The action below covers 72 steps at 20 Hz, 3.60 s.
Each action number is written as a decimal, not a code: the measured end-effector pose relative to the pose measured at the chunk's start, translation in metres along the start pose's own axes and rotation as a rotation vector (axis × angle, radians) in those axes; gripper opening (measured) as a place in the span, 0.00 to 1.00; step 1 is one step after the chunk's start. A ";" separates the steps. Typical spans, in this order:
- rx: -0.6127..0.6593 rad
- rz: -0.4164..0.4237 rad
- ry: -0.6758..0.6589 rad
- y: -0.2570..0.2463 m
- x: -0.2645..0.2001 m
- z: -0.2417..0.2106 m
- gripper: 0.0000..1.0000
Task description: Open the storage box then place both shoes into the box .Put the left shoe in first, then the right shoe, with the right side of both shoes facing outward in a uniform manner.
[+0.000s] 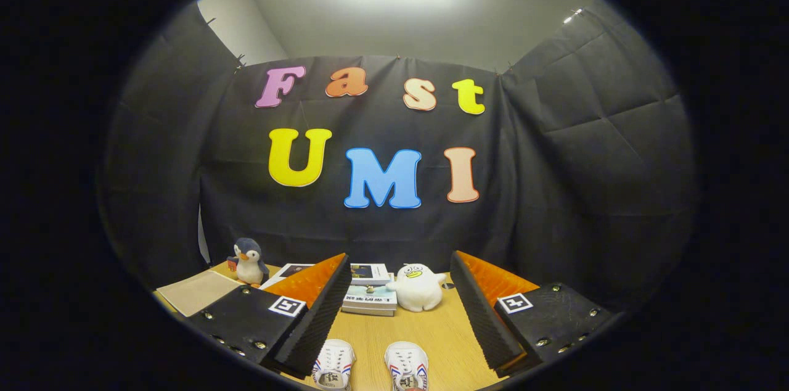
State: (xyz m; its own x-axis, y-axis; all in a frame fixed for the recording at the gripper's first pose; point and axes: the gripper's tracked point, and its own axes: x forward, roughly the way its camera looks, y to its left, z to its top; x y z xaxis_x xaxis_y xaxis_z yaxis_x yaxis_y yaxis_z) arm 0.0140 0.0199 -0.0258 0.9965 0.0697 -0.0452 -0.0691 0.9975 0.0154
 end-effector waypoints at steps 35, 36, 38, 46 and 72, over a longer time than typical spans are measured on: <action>1.011 0.602 0.710 0.222 -0.029 -0.181 0.98; 1.045 0.615 0.730 0.227 -0.032 -0.184 0.98; 1.105 0.625 0.771 0.235 -0.034 -0.190 0.95; 1.238 0.719 0.894 0.265 -0.050 -0.196 0.80; 0.975 0.986 0.813 0.350 -0.041 -0.027 0.01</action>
State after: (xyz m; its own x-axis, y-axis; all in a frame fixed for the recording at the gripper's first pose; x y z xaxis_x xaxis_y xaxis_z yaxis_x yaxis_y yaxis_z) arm -0.0523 0.3661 -0.0457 0.2739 0.9541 -0.1211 -0.2668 0.1963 0.9435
